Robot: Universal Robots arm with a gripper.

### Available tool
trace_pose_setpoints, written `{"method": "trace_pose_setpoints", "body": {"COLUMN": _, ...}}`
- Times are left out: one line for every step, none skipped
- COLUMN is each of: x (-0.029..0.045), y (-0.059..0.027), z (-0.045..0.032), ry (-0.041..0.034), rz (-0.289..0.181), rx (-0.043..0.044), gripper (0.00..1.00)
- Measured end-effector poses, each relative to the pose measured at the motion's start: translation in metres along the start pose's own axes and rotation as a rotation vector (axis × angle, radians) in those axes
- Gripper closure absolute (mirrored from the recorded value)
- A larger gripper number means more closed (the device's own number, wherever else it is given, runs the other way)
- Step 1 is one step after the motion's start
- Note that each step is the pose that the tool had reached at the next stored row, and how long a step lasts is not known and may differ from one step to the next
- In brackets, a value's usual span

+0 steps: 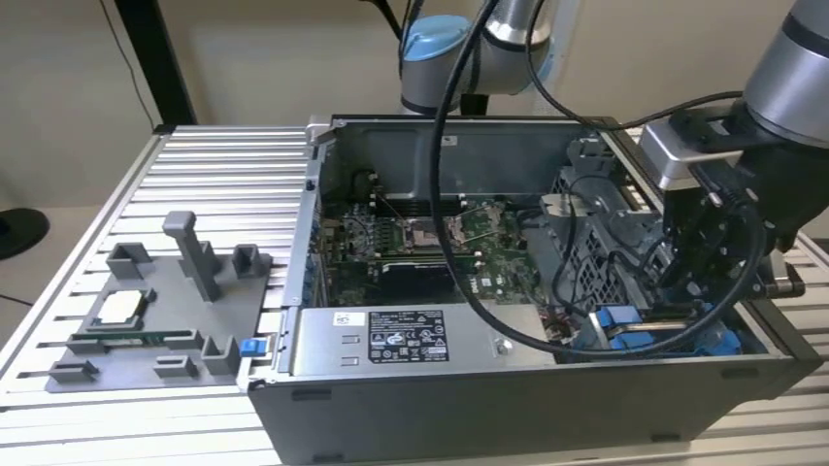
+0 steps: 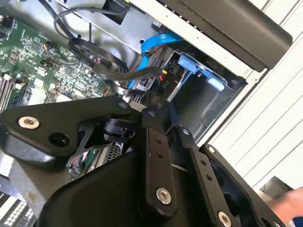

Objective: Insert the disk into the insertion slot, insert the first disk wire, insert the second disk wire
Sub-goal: 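Insert the second disk wire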

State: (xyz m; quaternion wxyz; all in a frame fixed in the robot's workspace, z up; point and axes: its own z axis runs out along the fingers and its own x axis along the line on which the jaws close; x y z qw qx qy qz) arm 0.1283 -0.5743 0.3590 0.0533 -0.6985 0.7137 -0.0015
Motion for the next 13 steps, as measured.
{"method": "trace_pose_setpoints", "body": {"x": -0.0001, "y": -0.0002, "z": -0.0025, "ry": 0.0000, "rz": 0.000, "rx": 0.0000, "gripper": 0.00}}
{"method": "trace_pose_setpoints", "body": {"x": -0.0003, "y": -0.0004, "z": -0.0048, "ry": 0.0000, "rz": 0.000, "rx": 0.0000, "gripper": 0.00}}
{"method": "trace_pose_setpoints", "body": {"x": -0.0005, "y": -0.0006, "z": -0.0074, "ry": 0.0000, "rz": 0.000, "rx": 0.0000, "gripper": 0.00}}
{"method": "trace_pose_setpoints", "body": {"x": -0.0007, "y": -0.0008, "z": -0.0100, "ry": 0.0000, "rz": 0.000, "rx": 0.0000, "gripper": 0.00}}
{"method": "trace_pose_setpoints", "body": {"x": -0.0009, "y": -0.0010, "z": -0.0129, "ry": 0.0000, "rz": 0.000, "rx": 0.0000, "gripper": 0.00}}
{"method": "trace_pose_setpoints", "body": {"x": -0.0011, "y": -0.0011, "z": -0.0149, "ry": 0.0001, "rz": 0.000, "rx": 0.0000, "gripper": 0.00}}
{"method": "trace_pose_setpoints", "body": {"x": -0.0011, "y": -0.0012, "z": -0.0154, "ry": 0.0000, "rz": 0.000, "rx": 0.0000, "gripper": 0.00}}
{"method": "trace_pose_setpoints", "body": {"x": -0.0011, "y": -0.0012, "z": -0.0153, "ry": -0.0001, "rz": 0.000, "rx": 0.0000, "gripper": 0.00}}
{"method": "trace_pose_setpoints", "body": {"x": -0.0011, "y": -0.0012, "z": -0.0153, "ry": 0.0000, "rz": 0.000, "rx": 0.0000, "gripper": 0.00}}
{"method": "trace_pose_setpoints", "body": {"x": -0.0011, "y": -0.0012, "z": -0.0154, "ry": 0.0011, "rz": 0.000, "rx": 0.0000, "gripper": 0.00}}
{"method": "trace_pose_setpoints", "body": {"x": -0.0011, "y": -0.0012, "z": -0.0155, "ry": 0.0021, "rz": 0.000, "rx": 0.0000, "gripper": 0.00}}
{"method": "trace_pose_setpoints", "body": {"x": -0.0011, "y": -0.0012, "z": -0.0154, "ry": 0.0021, "rz": 0.000, "rx": 0.0001, "gripper": 0.00}}
{"method": "trace_pose_setpoints", "body": {"x": -0.0011, "y": -0.0012, "z": -0.0154, "ry": 0.0021, "rz": 0.000, "rx": 0.0001, "gripper": 0.00}}
